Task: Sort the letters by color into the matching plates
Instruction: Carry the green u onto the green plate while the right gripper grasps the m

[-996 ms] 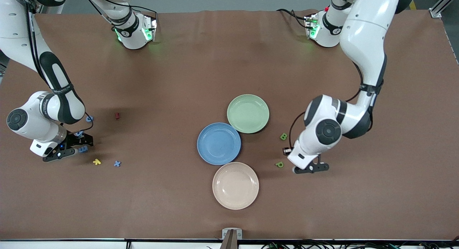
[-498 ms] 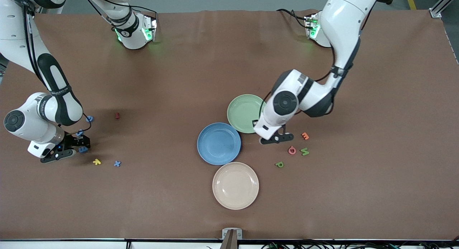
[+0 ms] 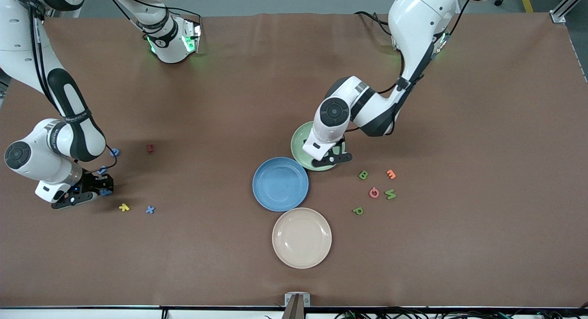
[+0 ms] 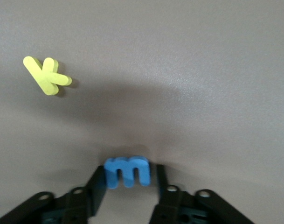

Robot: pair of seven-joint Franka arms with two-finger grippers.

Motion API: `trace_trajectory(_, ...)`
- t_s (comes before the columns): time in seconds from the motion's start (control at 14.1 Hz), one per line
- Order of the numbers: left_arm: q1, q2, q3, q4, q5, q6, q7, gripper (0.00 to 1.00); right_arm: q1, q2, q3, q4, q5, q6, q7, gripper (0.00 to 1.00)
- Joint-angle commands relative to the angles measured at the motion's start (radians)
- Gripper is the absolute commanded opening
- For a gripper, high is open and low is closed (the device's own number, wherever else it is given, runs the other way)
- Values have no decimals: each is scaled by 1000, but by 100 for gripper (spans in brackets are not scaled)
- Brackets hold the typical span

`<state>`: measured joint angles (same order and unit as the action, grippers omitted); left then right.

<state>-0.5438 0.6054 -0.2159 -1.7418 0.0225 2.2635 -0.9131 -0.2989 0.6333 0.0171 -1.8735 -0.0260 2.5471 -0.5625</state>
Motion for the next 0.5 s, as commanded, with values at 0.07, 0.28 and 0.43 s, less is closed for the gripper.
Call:
trace_trajectory(0.07, -28, -30, 4, -91, 23, 56, -36, 20, -14, 19, 12, 10, 24, 2, -13, 3)
trace_trajectory(0.28, -35, -39, 3, -105, 23, 57, -38, 26, -6, 11, 10, 33, 37, -36, -5, 0)
trace_trajectory(0.43, -38, -45, 3, -105, 23, 57, -36, 38, -3, 3, 10, 104, 38, -164, 10, 0)
